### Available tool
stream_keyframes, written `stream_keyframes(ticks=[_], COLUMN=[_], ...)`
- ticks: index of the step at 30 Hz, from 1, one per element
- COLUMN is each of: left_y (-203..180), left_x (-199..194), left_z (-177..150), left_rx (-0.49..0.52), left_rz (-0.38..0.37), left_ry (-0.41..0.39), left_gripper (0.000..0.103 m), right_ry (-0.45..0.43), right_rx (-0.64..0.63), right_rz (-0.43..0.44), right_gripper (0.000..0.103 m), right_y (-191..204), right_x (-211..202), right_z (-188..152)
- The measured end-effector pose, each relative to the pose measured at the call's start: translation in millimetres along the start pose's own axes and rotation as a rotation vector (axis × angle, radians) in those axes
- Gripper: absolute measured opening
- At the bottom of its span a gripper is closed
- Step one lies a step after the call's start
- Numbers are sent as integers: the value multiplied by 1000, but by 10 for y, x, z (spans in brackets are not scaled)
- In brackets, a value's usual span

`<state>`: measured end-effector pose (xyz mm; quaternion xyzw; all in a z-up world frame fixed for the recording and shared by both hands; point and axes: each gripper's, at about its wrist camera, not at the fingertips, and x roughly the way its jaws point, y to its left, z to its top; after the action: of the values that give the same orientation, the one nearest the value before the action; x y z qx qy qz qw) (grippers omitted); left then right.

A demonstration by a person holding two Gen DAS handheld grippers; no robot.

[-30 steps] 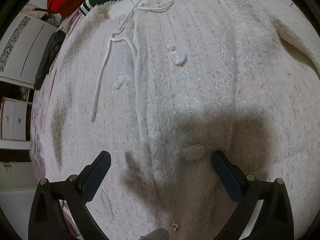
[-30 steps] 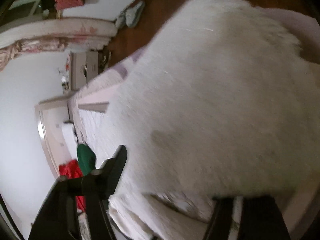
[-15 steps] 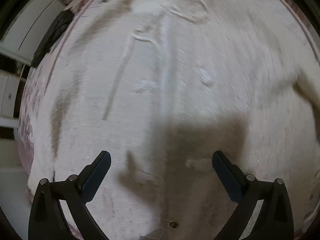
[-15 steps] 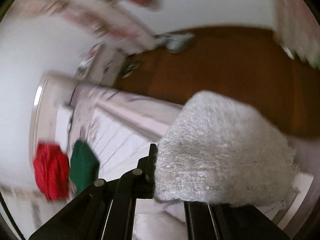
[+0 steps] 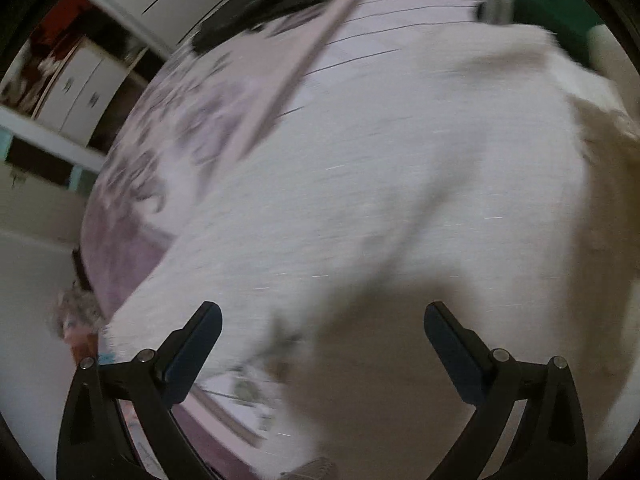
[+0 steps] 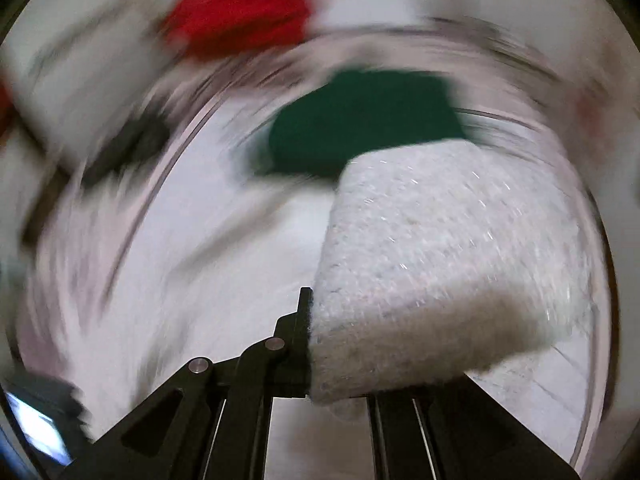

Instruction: Fold large clothes

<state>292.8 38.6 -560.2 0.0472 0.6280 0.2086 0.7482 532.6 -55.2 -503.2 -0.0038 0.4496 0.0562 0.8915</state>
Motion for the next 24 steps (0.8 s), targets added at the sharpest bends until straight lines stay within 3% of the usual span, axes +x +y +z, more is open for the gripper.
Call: stream_keyframes(ticks=[3,5,7,10,12,15,17,19,21,23,24], left_y=[305,376,434,369,243,-30,-253,-516,-760,-935,-1023], left_x=[161,184,179,53,-68,-151,-140,-34,136,251,289], left_z=[-24,-72,-70,-7,81,269,390,500,611,690,719], left_rx=[-14,-19,-14,-10,-4,15,32,77,104,127,143], left_rz=[20,12,-1,-47,-89,-141,-155,-134,-111,-96,-91], left_ry=[22,33,32,16,-12,-47,-78,-95,-83,-76,-75], left_gripper=[103,103,103,103,103,103,103,103,103,103,103], right_ry=[123,231,293,286,244,220,261,324,397,374,322], right_rx=[-192,-217,-111,121,274,494,601,644,638,621,630], right_rz=[-22,-3,83,194,196,82,7,-31,-65,-111,-165], right_gripper=[6,20,38,56,56,56,56,54,43,34,29], right_y=[825,1013,901,442,33,-711,-1187,-1546,-1769,-1908,-2033], right_x=[554,840,855,457,135,-169,-134,87,396,520,527], right_z=[-254,-355,-426,-546,-691,-987,-1209,-1353,-1571,-1579,-1587])
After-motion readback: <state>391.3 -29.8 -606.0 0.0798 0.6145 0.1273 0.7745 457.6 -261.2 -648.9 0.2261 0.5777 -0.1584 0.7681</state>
